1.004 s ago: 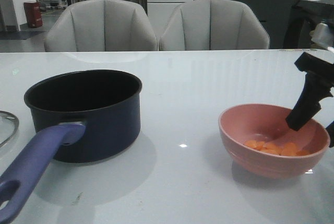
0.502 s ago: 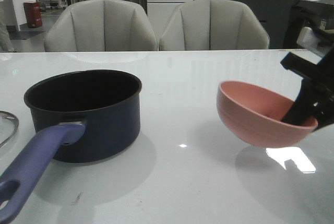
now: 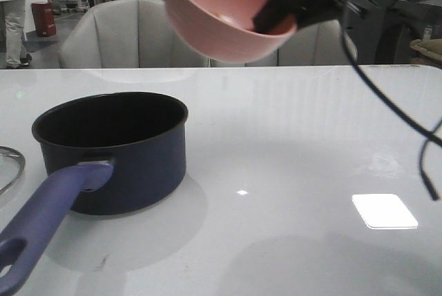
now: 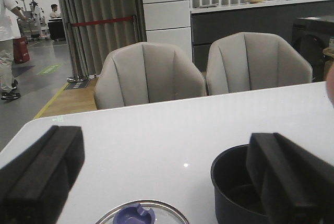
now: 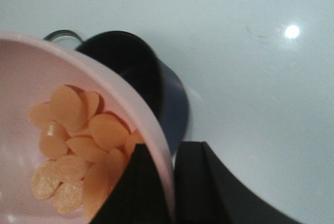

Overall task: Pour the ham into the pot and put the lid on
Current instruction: 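Grip the pink bowl rim and lift it over the saucepan, then tilt the pink bowl with the right gripper to pour slices into saucepan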

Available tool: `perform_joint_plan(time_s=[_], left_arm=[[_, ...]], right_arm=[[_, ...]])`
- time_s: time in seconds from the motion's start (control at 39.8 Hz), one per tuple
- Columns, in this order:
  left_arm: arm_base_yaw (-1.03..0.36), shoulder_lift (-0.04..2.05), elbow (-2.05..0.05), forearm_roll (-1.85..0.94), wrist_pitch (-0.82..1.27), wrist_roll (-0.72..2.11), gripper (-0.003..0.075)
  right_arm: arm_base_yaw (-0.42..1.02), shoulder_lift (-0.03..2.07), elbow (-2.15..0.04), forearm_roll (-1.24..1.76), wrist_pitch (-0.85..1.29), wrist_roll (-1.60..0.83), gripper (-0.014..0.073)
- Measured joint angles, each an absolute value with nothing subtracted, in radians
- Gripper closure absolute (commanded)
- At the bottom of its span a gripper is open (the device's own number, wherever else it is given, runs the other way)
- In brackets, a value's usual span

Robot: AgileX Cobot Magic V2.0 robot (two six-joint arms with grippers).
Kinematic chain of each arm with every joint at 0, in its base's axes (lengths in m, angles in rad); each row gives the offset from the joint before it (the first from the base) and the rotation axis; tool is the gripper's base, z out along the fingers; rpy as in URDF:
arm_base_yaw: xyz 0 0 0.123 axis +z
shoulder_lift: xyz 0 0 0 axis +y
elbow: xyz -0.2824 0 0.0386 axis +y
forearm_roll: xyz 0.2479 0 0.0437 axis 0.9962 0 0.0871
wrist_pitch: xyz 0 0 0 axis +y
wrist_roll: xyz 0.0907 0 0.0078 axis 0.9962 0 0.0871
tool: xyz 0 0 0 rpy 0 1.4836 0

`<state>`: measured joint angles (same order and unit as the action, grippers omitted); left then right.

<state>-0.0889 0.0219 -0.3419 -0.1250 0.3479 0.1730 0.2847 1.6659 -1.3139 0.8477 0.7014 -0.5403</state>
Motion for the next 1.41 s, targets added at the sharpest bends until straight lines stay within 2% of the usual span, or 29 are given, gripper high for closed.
perform_joint_plan(time_s=[0.23, 0.68, 1.05, 1.41], left_arm=[[-0.089, 0.022, -0.342, -0.125, 0.348, 0.173, 0.0053], [-0.089, 0.022, -0.342, -0.125, 0.348, 0.173, 0.0064], [-0.089, 0.022, -0.342, -0.125, 0.348, 0.173, 0.0064], [-0.089, 0.022, -0.342, -0.125, 0.348, 0.173, 0.0106]], right_arm=[[0.468, 1.688, -1.374, 0.791, 0.53, -0.54, 0.0456], [0.641, 1.762, -1.374, 0.583, 0.164, -0.54, 0.0456], [0.695, 1.793, -1.222, 0.479, -0.236, -0.561, 0.0456], [0.705, 1.832, -1.183, 0.261, -0.389, -0.573, 0.0456]])
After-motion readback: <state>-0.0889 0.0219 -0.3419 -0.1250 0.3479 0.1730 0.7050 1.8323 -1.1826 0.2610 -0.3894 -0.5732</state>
